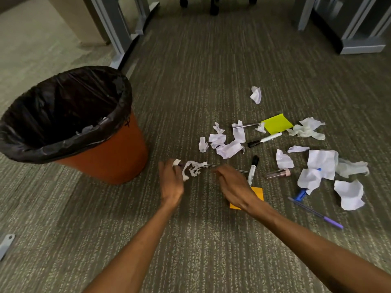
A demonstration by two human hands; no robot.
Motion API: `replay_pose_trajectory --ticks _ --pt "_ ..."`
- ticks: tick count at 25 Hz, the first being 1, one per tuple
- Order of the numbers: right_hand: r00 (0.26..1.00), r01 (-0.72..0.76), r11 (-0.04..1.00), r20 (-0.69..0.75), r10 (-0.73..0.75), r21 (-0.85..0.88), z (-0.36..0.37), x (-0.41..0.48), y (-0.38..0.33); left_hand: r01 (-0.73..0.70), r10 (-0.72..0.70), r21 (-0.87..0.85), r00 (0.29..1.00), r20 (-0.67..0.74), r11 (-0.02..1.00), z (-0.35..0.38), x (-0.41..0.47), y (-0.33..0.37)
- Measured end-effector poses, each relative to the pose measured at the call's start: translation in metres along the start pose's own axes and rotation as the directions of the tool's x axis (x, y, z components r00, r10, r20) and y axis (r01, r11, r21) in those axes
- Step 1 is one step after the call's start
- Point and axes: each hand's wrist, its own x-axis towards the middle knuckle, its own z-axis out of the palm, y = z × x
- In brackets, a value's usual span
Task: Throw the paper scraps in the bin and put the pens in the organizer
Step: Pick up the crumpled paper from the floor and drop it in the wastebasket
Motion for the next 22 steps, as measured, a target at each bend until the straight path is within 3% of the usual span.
replay_pose_trajectory --ticks 3,5,8,11,13,16,19,22 --pt "0.999 0.026 0.998 -0.045 -0.029 -0.064 0.008 0.026 0.009 0.067 -0.077 0.154 0.995 0.059 0.986 0.003 0.023 -0.005" --pt "0.993 0.118 0.981 -0.011 -0.121 -0.151 0.017 0.042 0.009 -0.013 -0.008 0.246 0.996 0.085 0.969 0.007 0.035 -0.008" --pt "0.981 0.194 0.959 0.070 -0.184 -0.206 0.034 0.057 0.012 -0.160 0.134 0.137 0.974 0.184 0.978 0.014 0.047 -0.013" --pt "0.975 0.191 0.949 0.158 -0.155 -0.250 0.047 0.055 0.016 -0.119 0.079 0.093 0.932 0.353 0.988 0.028 0.047 -0.021" --pt "0.979 0.187 0.956 0.121 -0.163 -0.227 0.050 0.054 0.017 -0.103 0.068 0.093 0.944 0.323 0.990 0.037 0.043 -0.027" --pt "0.989 0.149 0.987 0.037 -0.146 -0.066 0.050 0.050 0.014 -0.058 0.046 0.038 0.965 0.257 0.998 0.037 0.036 -0.023" --pt "0.991 -0.110 0.970 -0.048 0.123 0.217 0.041 0.036 0.013 0.047 -0.026 -0.116 0.984 0.174 0.992 0.029 0.030 -0.010" --pt "0.936 -0.296 0.723 0.037 0.351 0.625 0.025 0.027 0.010 0.315 -0.268 -0.443 0.949 0.167 0.839 0.024 0.030 0.010"
